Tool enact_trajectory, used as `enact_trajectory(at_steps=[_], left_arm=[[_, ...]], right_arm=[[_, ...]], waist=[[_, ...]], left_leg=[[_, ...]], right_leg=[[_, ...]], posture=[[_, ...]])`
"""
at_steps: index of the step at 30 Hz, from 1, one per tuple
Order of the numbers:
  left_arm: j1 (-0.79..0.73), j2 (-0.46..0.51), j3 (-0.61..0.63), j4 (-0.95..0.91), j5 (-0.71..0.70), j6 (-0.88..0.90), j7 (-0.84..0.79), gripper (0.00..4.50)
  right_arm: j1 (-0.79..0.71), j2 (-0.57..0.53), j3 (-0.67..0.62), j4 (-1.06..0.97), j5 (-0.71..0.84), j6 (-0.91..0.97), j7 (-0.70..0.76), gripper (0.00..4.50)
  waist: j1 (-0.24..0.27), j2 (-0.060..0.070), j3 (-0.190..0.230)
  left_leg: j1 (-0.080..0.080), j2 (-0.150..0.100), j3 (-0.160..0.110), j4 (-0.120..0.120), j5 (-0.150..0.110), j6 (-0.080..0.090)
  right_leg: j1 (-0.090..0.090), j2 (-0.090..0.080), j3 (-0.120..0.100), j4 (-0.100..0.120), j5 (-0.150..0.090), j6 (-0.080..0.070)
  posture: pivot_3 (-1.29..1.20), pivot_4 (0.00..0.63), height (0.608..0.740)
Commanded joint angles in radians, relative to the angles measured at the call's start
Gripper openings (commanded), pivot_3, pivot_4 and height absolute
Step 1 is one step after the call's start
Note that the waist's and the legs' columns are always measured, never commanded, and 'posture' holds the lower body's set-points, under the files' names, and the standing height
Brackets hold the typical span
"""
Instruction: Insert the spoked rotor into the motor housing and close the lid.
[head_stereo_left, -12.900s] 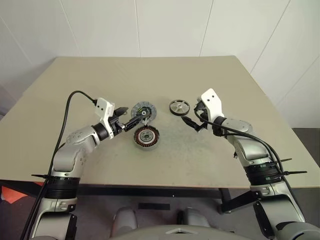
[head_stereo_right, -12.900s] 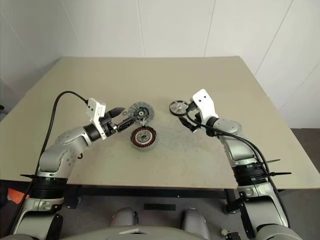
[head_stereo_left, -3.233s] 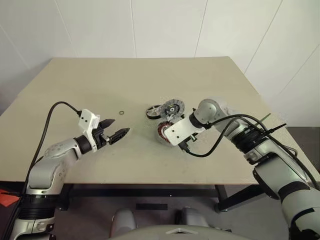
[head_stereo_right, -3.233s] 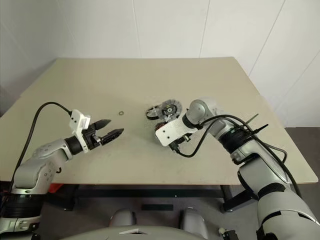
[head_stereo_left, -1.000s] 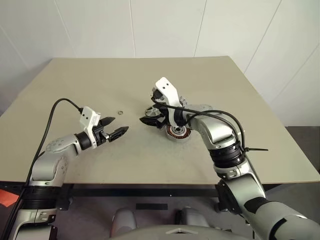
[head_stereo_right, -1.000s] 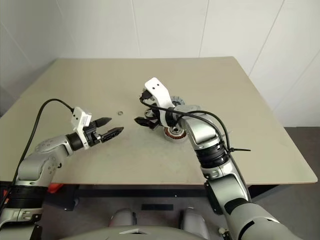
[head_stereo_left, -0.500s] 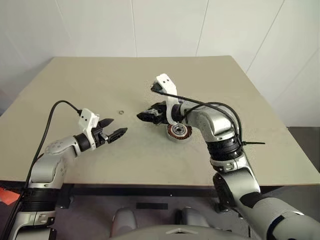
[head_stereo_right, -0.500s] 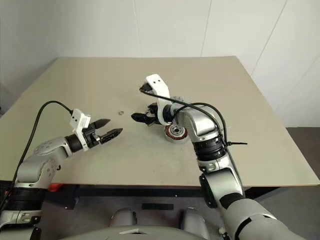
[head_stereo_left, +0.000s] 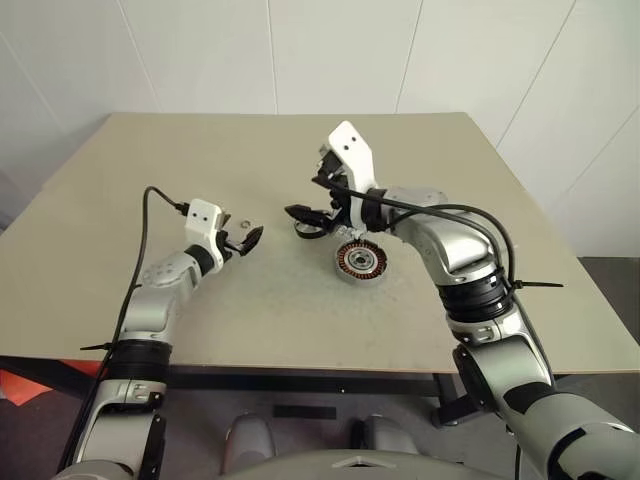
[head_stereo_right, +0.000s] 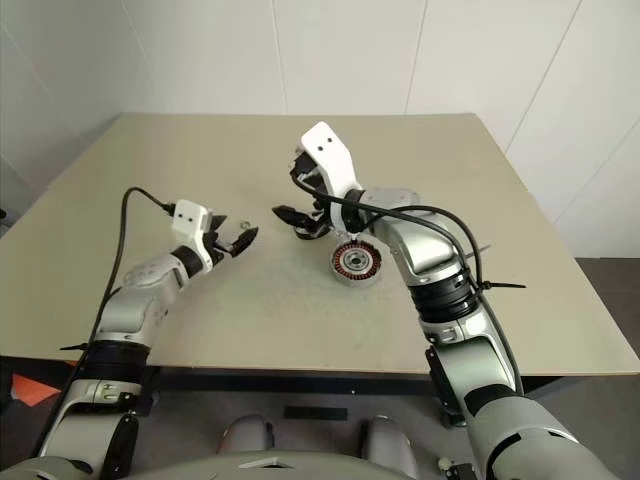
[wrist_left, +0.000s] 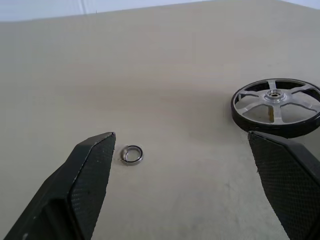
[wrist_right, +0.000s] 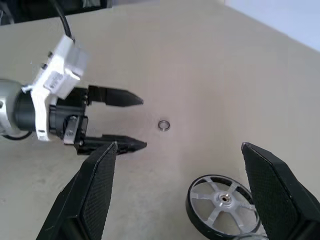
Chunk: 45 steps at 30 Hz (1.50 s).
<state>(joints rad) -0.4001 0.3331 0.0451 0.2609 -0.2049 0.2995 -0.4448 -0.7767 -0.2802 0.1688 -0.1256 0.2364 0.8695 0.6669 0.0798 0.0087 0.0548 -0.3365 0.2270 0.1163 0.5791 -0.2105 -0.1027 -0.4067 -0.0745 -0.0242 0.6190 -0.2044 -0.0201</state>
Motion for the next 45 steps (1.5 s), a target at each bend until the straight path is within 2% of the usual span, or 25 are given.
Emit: enact_trajectory(at_steps=[1,8,15,23,35,40,45], left_arm=[[-0.067,0.006,-0.001,0.070,0.066,-0.063,0.059,4.50],[-0.156,-0.029,-0.018,0.200,0.135,-0.115,0.133,4.50],[-0.215,-0.065,-0.048,0.294,0.187,-0.070,0.180,4.50],[-0.274,-0.109,-0.022,0.383,0.179,0.001,0.228,4.50],[-0.297,-0.102,-0.007,0.457,0.187,-0.010,0.269,4.50],[-0.307,-0.106,-0.011,0.473,0.188,-0.015,0.275,2.91],[-0.310,-0.106,-0.013,0.478,0.188,-0.014,0.274,2.91]], right_arm=[[-0.004,-0.041,-0.095,-0.087,0.055,0.002,0.002,4.49],[0.029,-0.088,-0.146,-0.088,0.073,0.010,-0.037,4.49],[0.048,-0.078,-0.146,-0.071,0.079,0.011,-0.078,4.49],[0.056,-0.082,-0.157,-0.046,0.083,0.004,-0.102,4.49],[0.060,-0.091,-0.166,-0.031,0.091,0.002,-0.125,4.49],[0.059,-0.088,-0.168,-0.029,0.093,0.003,-0.131,4.50],[0.059,-0.087,-0.170,-0.029,0.095,0.004,-0.135,4.50]], waist=[[-0.001,0.000,0.000],[0.006,0.000,0.000],[0.016,0.000,0.000],[0.017,0.000,0.000],[0.017,0.000,0.000],[0.016,0.000,0.000],[0.017,0.000,0.000]], left_leg=[[0.000,0.000,0.000,0.000,0.000,0.000],[0.001,0.000,0.000,0.000,0.000,0.000],[0.000,-0.001,0.000,0.000,0.000,0.000],[0.000,-0.001,0.000,0.000,0.000,0.000],[0.001,-0.001,0.000,0.000,0.000,0.000],[0.001,-0.001,0.000,0.000,0.000,0.000],[0.001,-0.001,0.000,0.000,0.000,0.001]], right_leg=[[0.000,0.000,0.000,0.000,0.000,0.000],[0.000,0.000,0.000,0.001,0.000,0.000],[0.000,0.000,0.000,0.000,0.000,0.000],[0.000,-0.001,0.001,0.001,0.000,0.000],[0.000,-0.001,0.001,0.001,0.000,0.000],[0.000,-0.001,0.001,0.001,0.000,0.000],[0.000,-0.001,0.001,0.000,0.000,0.000]], posture=[[0.00,0.000,0.740],[0.00,0.000,0.740],[0.00,0.000,0.740],[0.00,0.000,0.740],[0.00,0.000,0.740],[0.00,0.000,0.740],[0.00,0.000,0.740]])
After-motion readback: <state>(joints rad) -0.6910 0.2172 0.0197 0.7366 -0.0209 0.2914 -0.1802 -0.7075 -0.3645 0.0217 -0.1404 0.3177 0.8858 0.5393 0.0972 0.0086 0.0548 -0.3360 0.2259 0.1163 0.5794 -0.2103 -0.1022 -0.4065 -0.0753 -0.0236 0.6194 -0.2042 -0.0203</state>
